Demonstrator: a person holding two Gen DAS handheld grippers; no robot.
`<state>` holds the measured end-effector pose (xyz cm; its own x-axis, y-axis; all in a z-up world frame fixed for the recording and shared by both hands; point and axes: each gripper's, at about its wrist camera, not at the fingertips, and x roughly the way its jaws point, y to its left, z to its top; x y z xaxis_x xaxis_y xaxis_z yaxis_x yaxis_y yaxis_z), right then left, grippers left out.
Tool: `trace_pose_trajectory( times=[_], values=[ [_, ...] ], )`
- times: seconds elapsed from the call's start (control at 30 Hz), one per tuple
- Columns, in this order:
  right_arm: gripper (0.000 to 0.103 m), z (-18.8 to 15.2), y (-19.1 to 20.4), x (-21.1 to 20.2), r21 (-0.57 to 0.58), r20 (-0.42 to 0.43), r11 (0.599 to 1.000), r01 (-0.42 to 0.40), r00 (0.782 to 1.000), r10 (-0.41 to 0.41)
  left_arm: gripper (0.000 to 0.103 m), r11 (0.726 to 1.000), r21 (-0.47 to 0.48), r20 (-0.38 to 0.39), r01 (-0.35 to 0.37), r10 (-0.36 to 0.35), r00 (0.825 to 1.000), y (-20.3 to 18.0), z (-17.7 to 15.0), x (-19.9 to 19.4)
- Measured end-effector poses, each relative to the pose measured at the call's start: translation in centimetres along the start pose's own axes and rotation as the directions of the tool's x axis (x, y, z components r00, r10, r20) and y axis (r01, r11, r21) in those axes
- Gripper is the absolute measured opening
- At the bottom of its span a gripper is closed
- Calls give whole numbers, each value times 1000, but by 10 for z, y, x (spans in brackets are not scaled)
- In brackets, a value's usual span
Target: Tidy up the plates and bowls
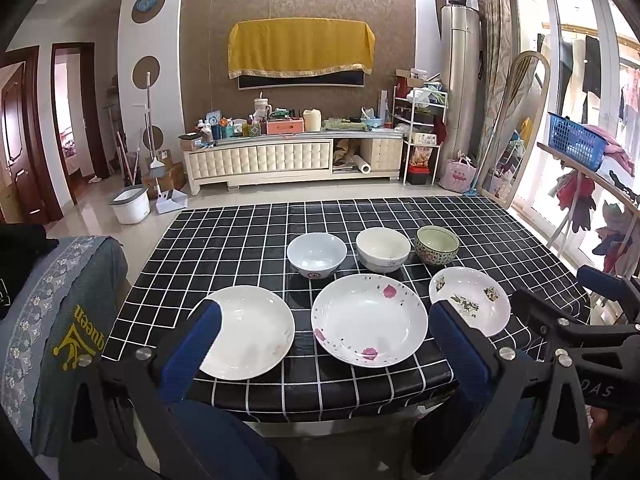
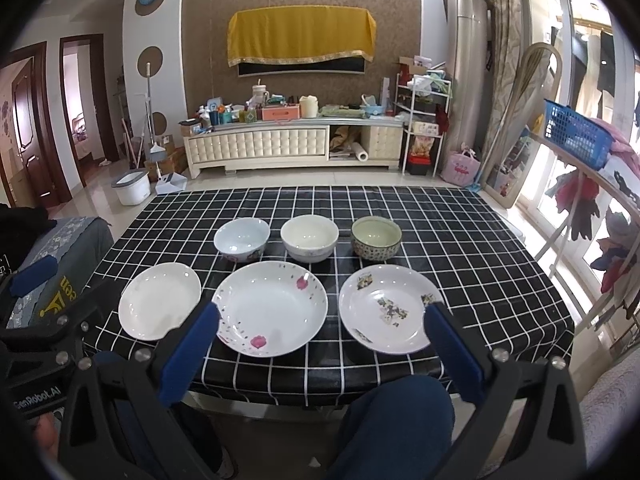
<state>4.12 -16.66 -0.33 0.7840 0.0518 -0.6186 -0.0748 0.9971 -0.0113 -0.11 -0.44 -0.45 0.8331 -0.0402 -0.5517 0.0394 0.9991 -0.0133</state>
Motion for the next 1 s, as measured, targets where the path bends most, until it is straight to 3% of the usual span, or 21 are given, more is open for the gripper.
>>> trace_pose_trajectory(
  times=[0.63,0.77,1.0],
  values=[
    [103,1,3,1,18,-14,1000,-24,1000,24,103,999,-21,-22,-27,26,999,4,-1,3],
    [103,2,2,0,30,-5,999,-31,999,31,103,995,-12,-45,-94,94,995,5,0,6],
    [103,13,5,9,27,15,999,-46,999,45,103,989,-71,-50,-127,123,991,28,7,8]
  ],
)
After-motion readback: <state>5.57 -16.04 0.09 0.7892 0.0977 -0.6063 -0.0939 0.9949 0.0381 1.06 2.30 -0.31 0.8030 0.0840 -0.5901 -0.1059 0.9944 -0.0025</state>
